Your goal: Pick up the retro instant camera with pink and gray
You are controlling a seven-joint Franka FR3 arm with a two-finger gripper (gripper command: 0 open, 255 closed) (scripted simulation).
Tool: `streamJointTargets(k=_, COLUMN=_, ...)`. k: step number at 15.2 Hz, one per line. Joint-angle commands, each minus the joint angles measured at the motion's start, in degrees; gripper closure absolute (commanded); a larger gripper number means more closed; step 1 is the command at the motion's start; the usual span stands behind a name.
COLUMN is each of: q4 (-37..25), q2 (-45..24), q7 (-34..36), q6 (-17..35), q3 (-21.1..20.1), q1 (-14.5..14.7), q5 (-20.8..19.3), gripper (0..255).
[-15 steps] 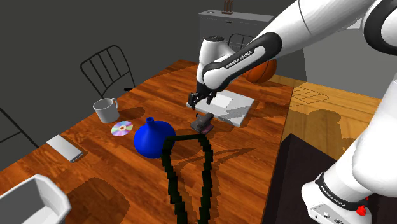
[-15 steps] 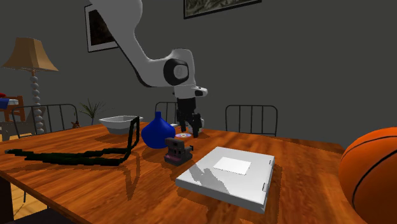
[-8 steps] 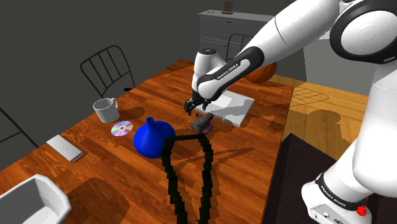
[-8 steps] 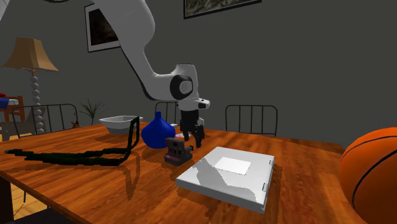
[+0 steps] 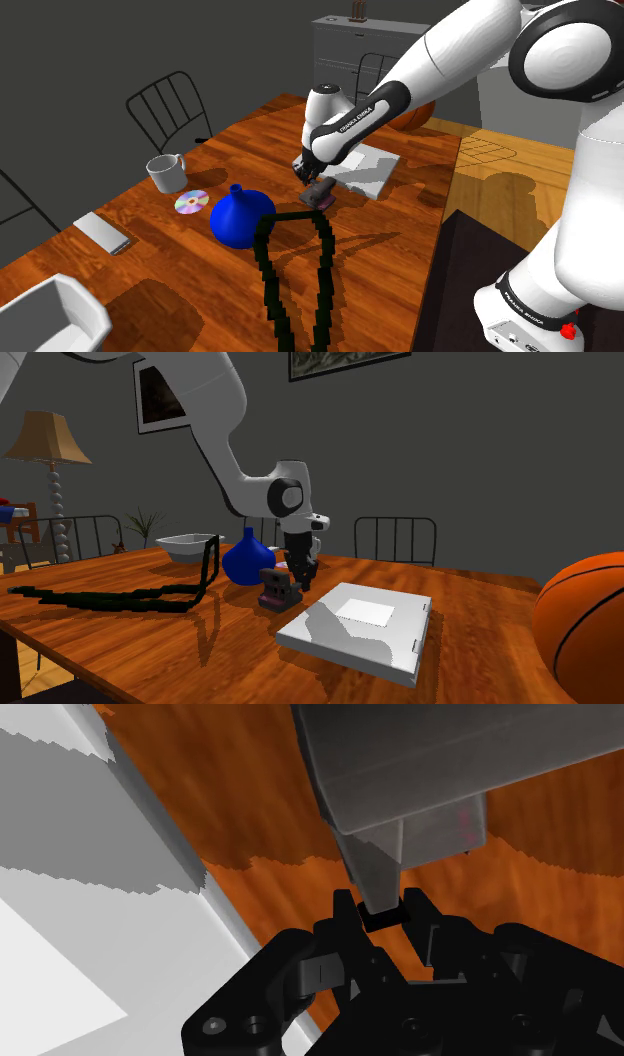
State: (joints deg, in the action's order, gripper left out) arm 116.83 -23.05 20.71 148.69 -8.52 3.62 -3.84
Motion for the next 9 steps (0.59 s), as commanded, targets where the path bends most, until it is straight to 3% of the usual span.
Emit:
streamJointTargets(k=1, q4=-0.01, q2=-0.03, q7=0.00, q6=0.01, q3=-0.01, q1=0.01, q5=0.00, gripper=255)
streamJointTargets(k=9, q4=-0.10, q2=1.63, q7=-0.22, q6=-1.73, q3=-0.26, q1=-0.17, q5=0.38, gripper=255)
